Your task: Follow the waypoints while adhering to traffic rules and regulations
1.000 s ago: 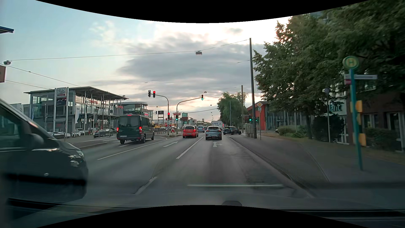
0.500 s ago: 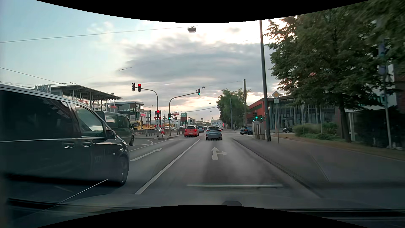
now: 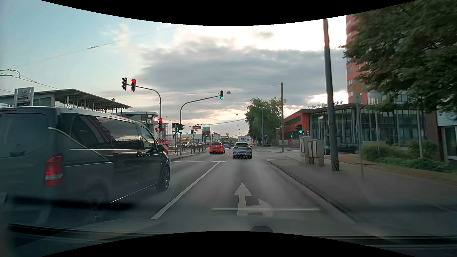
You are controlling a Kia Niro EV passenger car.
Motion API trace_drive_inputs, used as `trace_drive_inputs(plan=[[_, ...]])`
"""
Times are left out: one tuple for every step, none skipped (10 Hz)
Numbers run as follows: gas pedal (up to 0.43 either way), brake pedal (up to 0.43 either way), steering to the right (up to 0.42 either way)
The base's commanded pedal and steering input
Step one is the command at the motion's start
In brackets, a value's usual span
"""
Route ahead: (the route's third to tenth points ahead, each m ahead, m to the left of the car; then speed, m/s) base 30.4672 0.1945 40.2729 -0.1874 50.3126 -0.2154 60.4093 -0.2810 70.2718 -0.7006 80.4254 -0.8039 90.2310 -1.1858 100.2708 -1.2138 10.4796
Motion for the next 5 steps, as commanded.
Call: trace_drive_inputs(plan=[[0.039, 0.0, -0.003], [0.039, 0.0, -0.003], [0.039, 0.0, -0.003], [0.039, 0.0, -0.003], [0.039, 0.0, -0.003]])
